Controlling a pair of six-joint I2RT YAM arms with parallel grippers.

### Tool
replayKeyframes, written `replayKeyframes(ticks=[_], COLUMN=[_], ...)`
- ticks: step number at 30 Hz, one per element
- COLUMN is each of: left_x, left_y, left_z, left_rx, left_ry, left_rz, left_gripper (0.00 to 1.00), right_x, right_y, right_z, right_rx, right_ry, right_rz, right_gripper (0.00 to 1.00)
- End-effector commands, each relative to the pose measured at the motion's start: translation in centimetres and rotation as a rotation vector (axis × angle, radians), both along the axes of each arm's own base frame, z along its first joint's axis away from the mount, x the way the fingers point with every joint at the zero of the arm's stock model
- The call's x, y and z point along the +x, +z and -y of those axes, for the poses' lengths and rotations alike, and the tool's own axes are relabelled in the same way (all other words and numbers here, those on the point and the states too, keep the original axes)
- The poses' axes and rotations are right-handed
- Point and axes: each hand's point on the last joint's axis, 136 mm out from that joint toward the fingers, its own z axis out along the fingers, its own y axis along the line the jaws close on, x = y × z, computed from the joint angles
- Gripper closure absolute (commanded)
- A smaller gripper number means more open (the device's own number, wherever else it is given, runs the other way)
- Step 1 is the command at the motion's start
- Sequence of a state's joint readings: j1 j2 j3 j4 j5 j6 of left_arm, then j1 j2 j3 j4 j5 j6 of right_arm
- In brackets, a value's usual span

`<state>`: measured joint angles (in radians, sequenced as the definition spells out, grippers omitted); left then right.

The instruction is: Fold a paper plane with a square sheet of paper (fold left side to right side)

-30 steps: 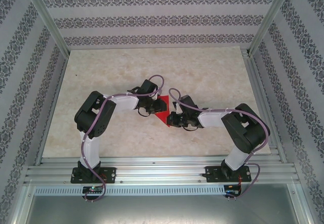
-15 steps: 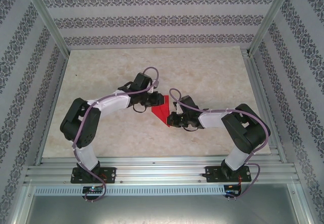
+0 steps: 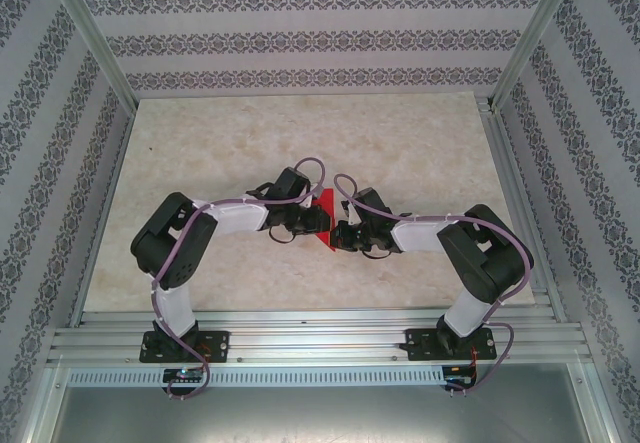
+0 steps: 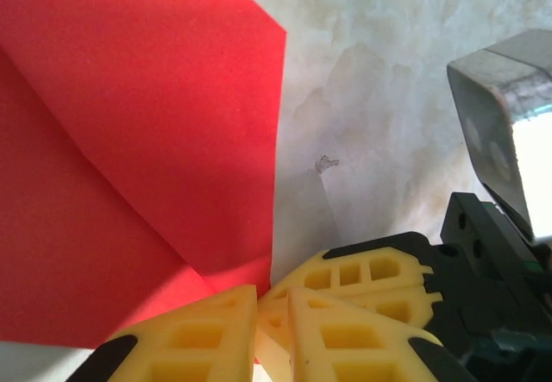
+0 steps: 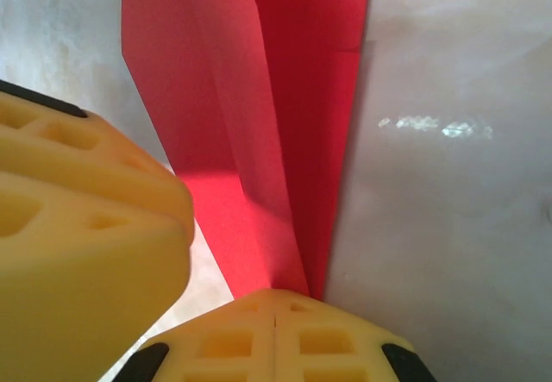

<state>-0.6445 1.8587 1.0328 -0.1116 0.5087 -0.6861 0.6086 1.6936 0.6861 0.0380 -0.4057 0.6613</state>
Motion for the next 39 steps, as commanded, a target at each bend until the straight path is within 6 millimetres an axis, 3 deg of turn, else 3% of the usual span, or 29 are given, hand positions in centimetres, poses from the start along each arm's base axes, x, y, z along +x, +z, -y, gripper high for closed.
replayKeyframes(ticks=[1,10,19,39], left_x=[0.9,1.4,2.5,8.1], left_y=[0.9,-1.3,-4.0,-3.1], left_z=[1.5,1.2,-0.5,-3.8], left_rx=[-0.045,0.001,0.142,0.193], left_ry=[-0.005,0.015,0.033,0.087], left_rz=[0.039,0.023,0.037,0.102], left_gripper=[0.82,0.82,0.82,0.8], right_x=[-5.5,-5.8,-6.2,-7.1], right_y=[-6.1,-6.2,-6.5,-6.9], right_z=[5.0,5.3,5.7,6.2], right_rx=[-0.259,-0.278,-0.31,-0.316], right_ry=[-0.012,-0.009,-0.002,-0.004], right_rz=[-0.225,-0.236,-0.242,-0.265], right_gripper=[0.96,0.96,0.96,0.96])
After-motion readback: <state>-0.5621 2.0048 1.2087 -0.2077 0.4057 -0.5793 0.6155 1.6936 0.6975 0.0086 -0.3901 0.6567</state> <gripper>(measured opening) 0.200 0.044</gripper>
